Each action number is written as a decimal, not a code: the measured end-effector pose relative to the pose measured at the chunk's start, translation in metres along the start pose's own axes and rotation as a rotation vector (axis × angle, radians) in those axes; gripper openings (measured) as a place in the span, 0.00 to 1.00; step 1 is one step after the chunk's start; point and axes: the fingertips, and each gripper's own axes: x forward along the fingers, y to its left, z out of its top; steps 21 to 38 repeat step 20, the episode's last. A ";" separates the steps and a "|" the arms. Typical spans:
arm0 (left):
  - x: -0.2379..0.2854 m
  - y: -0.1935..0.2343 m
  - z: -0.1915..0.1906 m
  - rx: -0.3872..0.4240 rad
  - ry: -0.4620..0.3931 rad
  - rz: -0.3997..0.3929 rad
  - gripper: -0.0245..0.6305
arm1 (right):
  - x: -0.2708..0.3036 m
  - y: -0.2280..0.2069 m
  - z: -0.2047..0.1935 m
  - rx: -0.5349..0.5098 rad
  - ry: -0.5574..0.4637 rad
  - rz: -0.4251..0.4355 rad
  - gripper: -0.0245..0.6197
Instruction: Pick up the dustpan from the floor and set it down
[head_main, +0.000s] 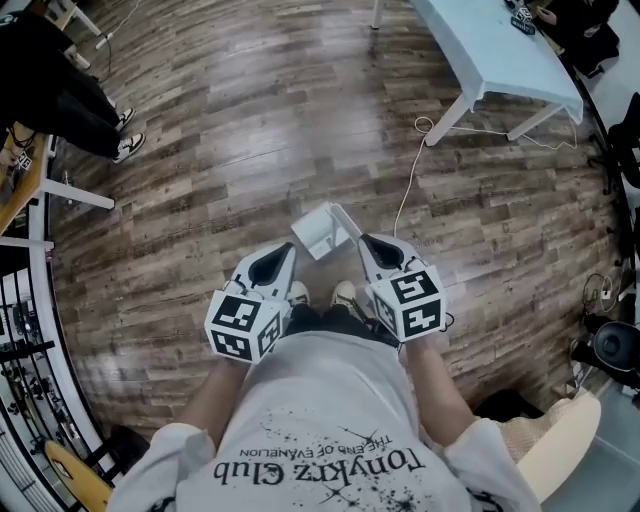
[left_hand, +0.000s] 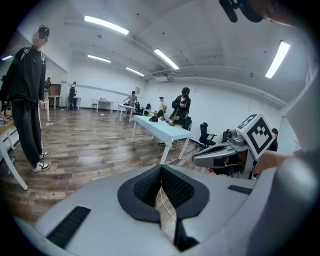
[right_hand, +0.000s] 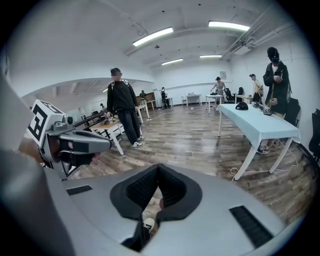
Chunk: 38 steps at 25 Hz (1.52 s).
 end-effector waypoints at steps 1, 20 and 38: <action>0.000 0.000 -0.001 0.000 0.003 0.002 0.07 | 0.000 0.000 0.000 0.002 -0.002 0.003 0.08; -0.012 -0.009 -0.018 0.008 0.024 0.023 0.07 | -0.006 0.008 -0.002 -0.001 -0.033 0.035 0.08; -0.012 -0.009 -0.018 0.008 0.024 0.023 0.07 | -0.006 0.008 -0.002 -0.001 -0.033 0.035 0.08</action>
